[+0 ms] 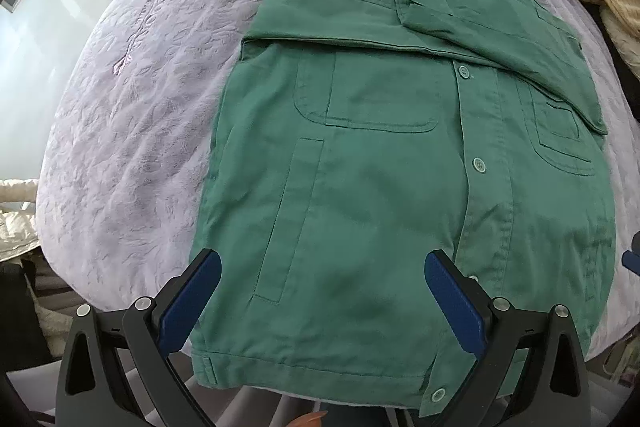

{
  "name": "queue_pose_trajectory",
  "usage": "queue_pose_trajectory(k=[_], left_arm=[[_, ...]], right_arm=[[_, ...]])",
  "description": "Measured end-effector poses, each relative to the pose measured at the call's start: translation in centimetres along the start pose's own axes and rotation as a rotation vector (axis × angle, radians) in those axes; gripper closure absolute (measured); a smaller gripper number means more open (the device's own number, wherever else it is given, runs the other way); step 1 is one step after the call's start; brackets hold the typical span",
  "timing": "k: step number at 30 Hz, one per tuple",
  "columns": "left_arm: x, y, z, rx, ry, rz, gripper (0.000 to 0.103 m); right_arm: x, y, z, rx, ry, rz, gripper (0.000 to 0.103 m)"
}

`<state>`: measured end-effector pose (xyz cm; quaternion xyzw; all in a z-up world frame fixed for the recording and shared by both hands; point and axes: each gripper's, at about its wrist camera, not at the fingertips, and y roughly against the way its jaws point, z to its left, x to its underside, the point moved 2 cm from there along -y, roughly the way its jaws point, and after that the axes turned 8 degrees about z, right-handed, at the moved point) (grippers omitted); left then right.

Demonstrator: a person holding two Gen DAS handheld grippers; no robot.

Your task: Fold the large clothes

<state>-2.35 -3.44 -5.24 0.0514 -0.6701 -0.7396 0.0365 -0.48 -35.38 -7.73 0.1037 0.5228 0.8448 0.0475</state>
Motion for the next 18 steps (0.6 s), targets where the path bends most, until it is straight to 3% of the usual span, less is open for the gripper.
queue_pose_trajectory(k=[9,12,15,18], left_arm=[[3.1,-1.7,2.3,0.040,-0.014,0.032,0.001],[4.6,-2.3,3.9,0.039,0.007,0.040,0.001],[5.9,-3.2,5.9,0.108,0.026,0.077,0.001],[6.8,-3.2,7.9,0.158,0.051,0.054,0.001]], right_arm=[[4.6,-1.7,0.1,-0.016,-0.059,-0.011,0.000],[6.2,-1.9,-0.4,-0.054,-0.088,-0.062,0.000],[7.7,-1.6,-1.7,-0.081,-0.134,-0.118,0.000],[8.5,-1.1,-3.2,-0.043,-0.150,-0.136,0.000]])
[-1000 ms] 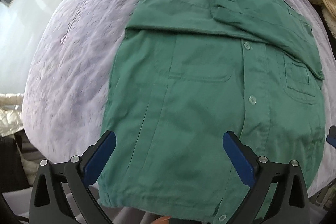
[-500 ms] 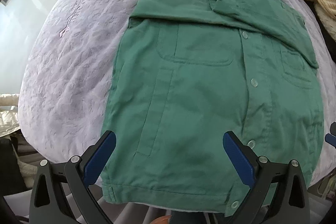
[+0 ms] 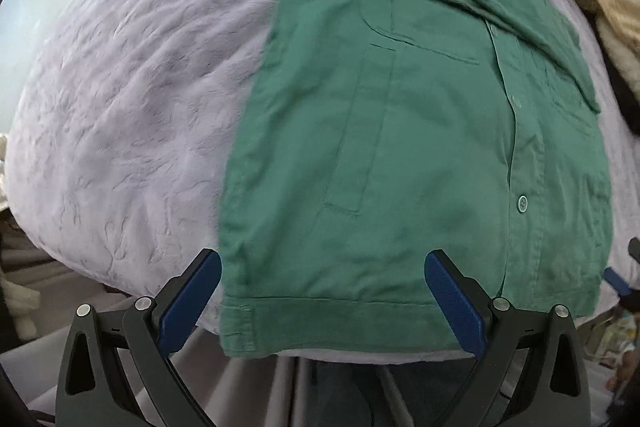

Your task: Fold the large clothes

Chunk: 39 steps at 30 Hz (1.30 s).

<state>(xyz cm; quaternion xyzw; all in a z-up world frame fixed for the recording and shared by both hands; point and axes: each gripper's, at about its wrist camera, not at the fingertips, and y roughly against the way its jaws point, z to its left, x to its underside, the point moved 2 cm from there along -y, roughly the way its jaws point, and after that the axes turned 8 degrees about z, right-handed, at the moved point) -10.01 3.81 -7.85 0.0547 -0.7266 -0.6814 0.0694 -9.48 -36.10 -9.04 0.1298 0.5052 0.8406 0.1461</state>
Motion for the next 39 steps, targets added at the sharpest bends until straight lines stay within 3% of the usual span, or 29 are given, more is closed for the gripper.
queue_pose_trajectory(k=[4,7,9,13,15,18,20,22,23,26,29,32,37,39], left_arm=[[0.0,-0.2,2.3,0.032,0.021,-0.028,0.001],[-0.3,-1.9,3.4,0.071,0.033,0.008,0.001],[-0.5,-2.8,3.7,0.113,0.035,0.035,0.001],[-0.7,-4.4,3.0,0.203,0.017,0.084,0.001],[-0.5,-4.4,1.9,0.204,-0.014,0.090,0.001],[0.4,-4.1,0.9,0.194,-0.070,0.083,0.001],[0.5,-3.9,0.8,0.222,-0.084,0.083,0.001],[0.6,-3.5,0.6,0.246,-0.093,0.082,0.001],[0.6,-3.4,0.7,0.254,-0.098,0.085,0.001],[0.8,-3.9,1.5,0.254,-0.104,0.105,0.001],[0.4,-5.0,1.8,0.228,-0.118,0.122,0.001],[0.6,-5.2,1.3,0.194,-0.141,0.113,0.001],[1.1,-4.6,0.8,0.126,-0.154,0.064,0.030],[1.1,-4.4,1.5,0.135,-0.143,0.058,0.036]], right_arm=[[-0.9,1.1,-3.8,0.029,-0.096,-0.020,0.000],[-1.8,1.9,-6.1,0.044,-0.121,-0.085,0.000],[-2.0,1.4,-7.1,0.040,-0.127,-0.080,0.000],[-1.4,-0.7,-8.1,-0.037,-0.144,-0.002,0.001],[-0.6,-1.3,-7.3,-0.091,-0.127,0.021,0.001],[0.2,-1.5,-6.3,-0.220,-0.114,0.051,0.001],[0.5,-1.7,-5.3,-0.385,-0.107,0.080,0.001],[0.4,-2.1,-4.6,-0.477,-0.114,0.109,0.000],[0.3,-2.4,-4.4,-0.484,-0.118,0.117,0.000],[0.3,-4.1,-4.7,-0.386,-0.151,0.135,0.000],[0.5,-4.3,-4.8,-0.396,-0.181,0.120,0.001],[1.0,-4.0,-3.9,-0.493,-0.169,0.116,0.001],[1.1,-5.1,-2.5,-0.485,-0.163,0.124,0.002],[1.0,-5.6,-2.4,-0.476,-0.191,0.118,0.010]])
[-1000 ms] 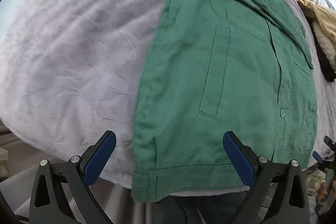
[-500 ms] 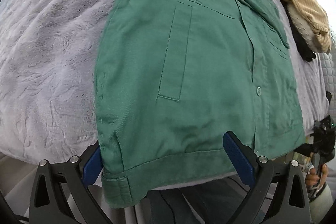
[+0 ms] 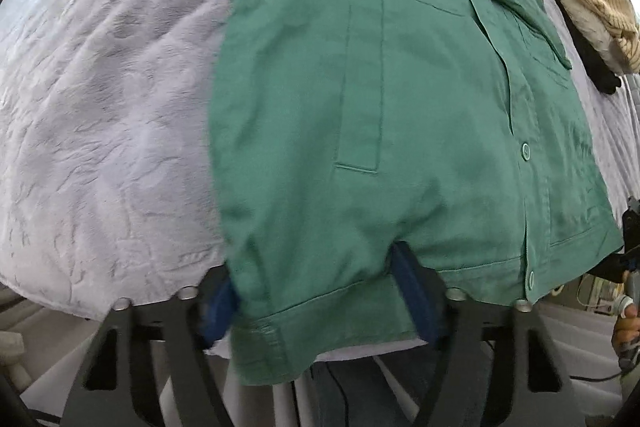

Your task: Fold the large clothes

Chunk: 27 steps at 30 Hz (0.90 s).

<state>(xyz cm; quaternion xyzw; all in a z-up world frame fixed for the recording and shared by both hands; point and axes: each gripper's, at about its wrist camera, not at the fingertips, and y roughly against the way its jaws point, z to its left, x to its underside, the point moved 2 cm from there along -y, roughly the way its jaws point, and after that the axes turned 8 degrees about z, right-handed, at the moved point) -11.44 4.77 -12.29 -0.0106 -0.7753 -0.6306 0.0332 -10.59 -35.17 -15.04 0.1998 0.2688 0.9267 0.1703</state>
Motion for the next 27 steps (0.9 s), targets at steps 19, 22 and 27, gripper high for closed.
queue_pose_trajectory(k=[19,22,27], left_arm=[[-5.3,10.1,3.0,0.501,0.190,-0.130,0.090],[-9.3,12.0,2.3,0.564,0.251,-0.221,0.090],[-17.5,15.1,2.4,0.515,0.283,-0.358,0.090]], right_arm=[[-7.6,4.9,11.5,-0.177,0.144,-0.027,0.097],[-11.6,5.0,15.4,-0.197,0.198,-0.034,0.097],[-19.5,4.4,20.0,-0.179,0.249,-0.041,0.097]])
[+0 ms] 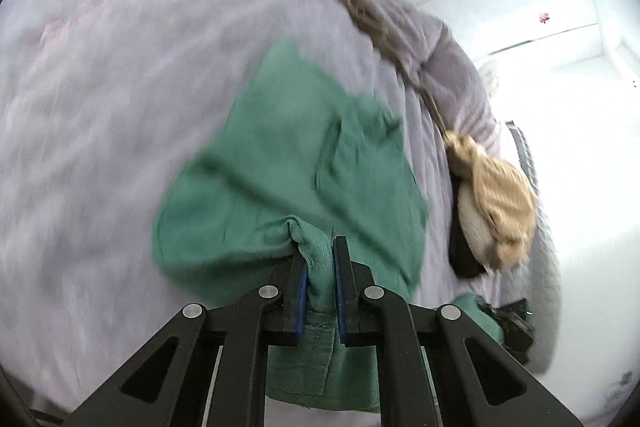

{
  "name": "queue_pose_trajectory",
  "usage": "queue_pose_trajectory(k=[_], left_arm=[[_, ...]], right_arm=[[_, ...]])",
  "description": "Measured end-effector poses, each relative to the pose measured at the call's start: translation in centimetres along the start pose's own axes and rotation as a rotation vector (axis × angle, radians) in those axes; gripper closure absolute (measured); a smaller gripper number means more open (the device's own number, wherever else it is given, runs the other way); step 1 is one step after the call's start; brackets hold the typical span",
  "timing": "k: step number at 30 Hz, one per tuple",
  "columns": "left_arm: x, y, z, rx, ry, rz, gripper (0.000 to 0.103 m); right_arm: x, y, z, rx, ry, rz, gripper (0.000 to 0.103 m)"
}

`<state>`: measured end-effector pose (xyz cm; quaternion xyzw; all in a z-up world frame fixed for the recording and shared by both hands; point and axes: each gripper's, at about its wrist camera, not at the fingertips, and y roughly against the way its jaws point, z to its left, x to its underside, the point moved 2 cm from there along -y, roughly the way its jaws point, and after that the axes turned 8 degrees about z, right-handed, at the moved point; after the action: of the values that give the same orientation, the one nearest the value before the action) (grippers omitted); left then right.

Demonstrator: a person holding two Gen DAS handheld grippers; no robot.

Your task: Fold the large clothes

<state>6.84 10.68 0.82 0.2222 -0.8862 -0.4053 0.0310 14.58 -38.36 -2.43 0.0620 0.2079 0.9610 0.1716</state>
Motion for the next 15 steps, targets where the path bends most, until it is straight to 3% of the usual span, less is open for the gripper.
queue_pose_trajectory(k=[3,7,12,15], left_arm=[[-4.6,-1.3,-0.9,-0.042,-0.014,-0.056,0.090],[-9.8,-6.1,-1.5,-0.106,-0.039,-0.070,0.090],[-14.3,-12.9,-0.6,-0.193,-0.080,-0.034,0.090],[-15.2,-15.9,0.3,-0.237,-0.101,-0.012,0.090]], right_arm=[[-5.0,-1.8,-0.6,0.033,-0.014,0.009,0.097],[-11.3,-5.2,-3.9,0.110,-0.075,0.011,0.097],[-14.7,-8.2,-9.0,0.114,-0.186,-0.054,0.093],[-15.0,-8.7,-10.6,0.109,-0.196,-0.079,0.092]])
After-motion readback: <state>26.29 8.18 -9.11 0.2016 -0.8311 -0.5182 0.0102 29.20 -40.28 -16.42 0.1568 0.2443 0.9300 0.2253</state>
